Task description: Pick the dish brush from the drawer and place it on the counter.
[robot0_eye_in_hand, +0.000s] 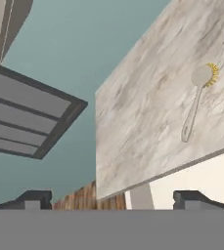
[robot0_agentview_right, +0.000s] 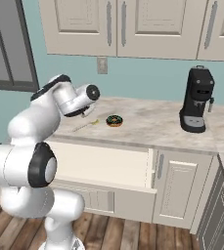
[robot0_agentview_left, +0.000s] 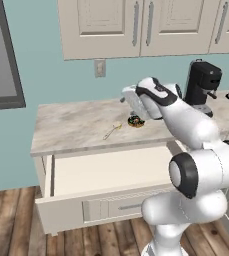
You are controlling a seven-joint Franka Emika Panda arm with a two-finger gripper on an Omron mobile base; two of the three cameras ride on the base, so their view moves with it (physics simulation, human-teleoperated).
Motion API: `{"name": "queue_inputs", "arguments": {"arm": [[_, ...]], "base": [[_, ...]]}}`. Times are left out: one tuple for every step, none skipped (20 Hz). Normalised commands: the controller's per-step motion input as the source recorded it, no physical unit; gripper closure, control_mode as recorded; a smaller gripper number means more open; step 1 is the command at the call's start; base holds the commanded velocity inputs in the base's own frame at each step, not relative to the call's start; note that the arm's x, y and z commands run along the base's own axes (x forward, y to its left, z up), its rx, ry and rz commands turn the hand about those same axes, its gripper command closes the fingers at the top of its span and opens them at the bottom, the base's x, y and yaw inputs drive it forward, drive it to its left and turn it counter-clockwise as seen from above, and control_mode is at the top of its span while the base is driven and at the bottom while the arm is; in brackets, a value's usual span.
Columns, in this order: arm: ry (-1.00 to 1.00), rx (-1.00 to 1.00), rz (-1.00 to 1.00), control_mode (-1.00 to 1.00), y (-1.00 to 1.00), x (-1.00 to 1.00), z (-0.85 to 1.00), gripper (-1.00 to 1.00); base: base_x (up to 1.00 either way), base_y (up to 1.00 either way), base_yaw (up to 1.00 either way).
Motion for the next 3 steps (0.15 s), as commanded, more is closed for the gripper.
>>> {"name": "queue_inputs", "arguments": {"arm": [[0.18,-0.01,0.2,-1.0,0.0,-1.0,-0.51,-1.0],[0.17,-0.03,0.2,-1.0,0.0,-1.0,-0.62,-1.0],[0.14,-0.07,0.2,-1.0,0.0,-1.0,-0.77,-1.0]], "base": [[0.0,0.0,0.0],[0.0,0.0,0.0],[0.0,0.0,0.0]]}}
